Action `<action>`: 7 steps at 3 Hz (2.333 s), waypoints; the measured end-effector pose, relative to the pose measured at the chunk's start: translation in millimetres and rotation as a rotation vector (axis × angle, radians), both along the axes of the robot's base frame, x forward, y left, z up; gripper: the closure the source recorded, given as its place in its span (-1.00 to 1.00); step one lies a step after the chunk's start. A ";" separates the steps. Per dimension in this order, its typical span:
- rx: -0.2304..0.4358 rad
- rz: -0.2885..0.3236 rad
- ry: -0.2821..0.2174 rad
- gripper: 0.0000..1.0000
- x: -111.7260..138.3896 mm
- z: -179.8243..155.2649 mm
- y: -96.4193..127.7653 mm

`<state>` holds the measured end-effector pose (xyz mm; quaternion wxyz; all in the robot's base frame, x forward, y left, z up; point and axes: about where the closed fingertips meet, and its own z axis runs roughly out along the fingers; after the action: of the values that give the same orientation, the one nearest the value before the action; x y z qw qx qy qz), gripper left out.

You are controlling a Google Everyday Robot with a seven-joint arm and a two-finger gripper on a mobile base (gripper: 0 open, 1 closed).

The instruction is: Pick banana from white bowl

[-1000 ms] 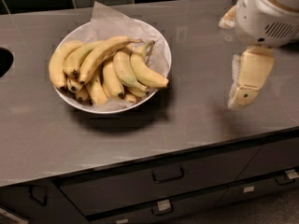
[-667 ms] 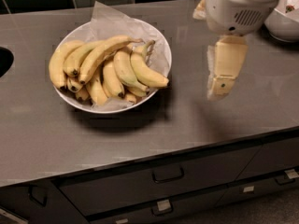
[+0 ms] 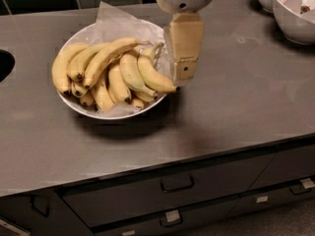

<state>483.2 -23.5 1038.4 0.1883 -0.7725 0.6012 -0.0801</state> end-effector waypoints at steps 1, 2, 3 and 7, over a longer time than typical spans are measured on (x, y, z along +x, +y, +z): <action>0.000 0.000 0.000 -1.00 0.1 0.0 0.1; -0.005 0.039 0.001 -1.00 15.3 2.3 14.8; -0.020 0.097 0.033 -1.00 41.0 -5.2 36.9; -0.054 0.159 0.118 -0.50 80.4 -46.4 96.2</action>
Offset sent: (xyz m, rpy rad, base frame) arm 0.0373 0.0290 -0.0108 -0.0477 0.0648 0.0917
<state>563.6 72.7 992.0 0.1374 -0.8259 0.5456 -0.0355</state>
